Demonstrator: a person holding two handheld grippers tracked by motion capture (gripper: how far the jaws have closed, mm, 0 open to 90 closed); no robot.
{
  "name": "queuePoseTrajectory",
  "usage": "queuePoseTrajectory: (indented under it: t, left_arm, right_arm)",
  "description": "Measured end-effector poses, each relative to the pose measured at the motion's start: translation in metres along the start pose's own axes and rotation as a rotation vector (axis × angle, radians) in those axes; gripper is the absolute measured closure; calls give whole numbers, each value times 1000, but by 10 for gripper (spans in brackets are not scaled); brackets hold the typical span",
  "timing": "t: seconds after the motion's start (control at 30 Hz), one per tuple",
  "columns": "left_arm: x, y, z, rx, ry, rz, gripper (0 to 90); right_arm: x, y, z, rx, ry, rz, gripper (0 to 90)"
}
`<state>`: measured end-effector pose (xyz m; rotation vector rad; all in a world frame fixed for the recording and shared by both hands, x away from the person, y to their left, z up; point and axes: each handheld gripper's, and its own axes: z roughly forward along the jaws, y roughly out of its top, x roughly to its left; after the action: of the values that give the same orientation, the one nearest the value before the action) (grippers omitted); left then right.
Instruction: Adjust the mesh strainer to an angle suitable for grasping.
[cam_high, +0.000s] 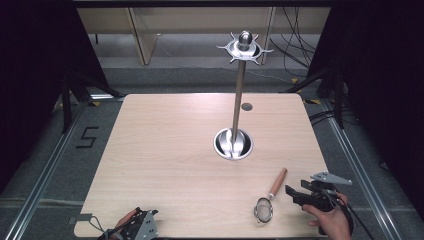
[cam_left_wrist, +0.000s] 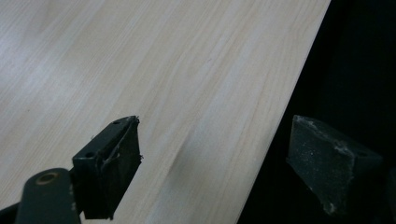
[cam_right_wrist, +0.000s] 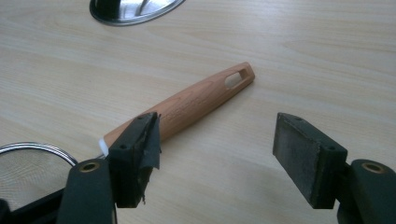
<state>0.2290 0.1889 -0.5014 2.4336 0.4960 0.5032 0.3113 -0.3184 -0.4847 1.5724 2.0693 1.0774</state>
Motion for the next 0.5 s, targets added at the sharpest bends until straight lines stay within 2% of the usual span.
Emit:
queuePoseTrajectory:
  t: [0.03, 0.07, 0.1, 0.2, 0.27, 0.37, 0.43, 0.47, 0.5]
  left_arm:
    - [1, 0, -1, 17, -12, 18, 164]
    - [1, 0, -1, 15, -12, 17, 164]
    - [1, 0, -1, 15, -12, 17, 164]
    - [1, 0, -1, 15, -12, 16, 164]
    - [1, 0, -1, 17, -10, 17, 164]
    - [1, 0, 0, 14, -18, 16, 164]
    - [1, 0, 0, 14, -18, 17, 164]
    - [1, 0, 0, 14, -17, 16, 164]
    - [1, 0, -1, 18, -10, 17, 164]
  right_arm:
    - [3, 0, 0, 12, 9, 43, 325]
    - [3, 0, 1, 9, 18, 52, 324]
    - [-1, 0, 2, 3, 19, 10, 324]
    - [0, 0, 2, 15, 24, 20, 323]
    - [-2, 0, 2, 8, 36, 5, 323]
    - [4, 1, 2, 18, 24, 52, 323]
    - [4, 1, 2, 21, 27, 52, 323]
    - [5, 2, 1, 33, 27, 49, 323]
    - [1, 2, 3, 16, 27, 7, 323]
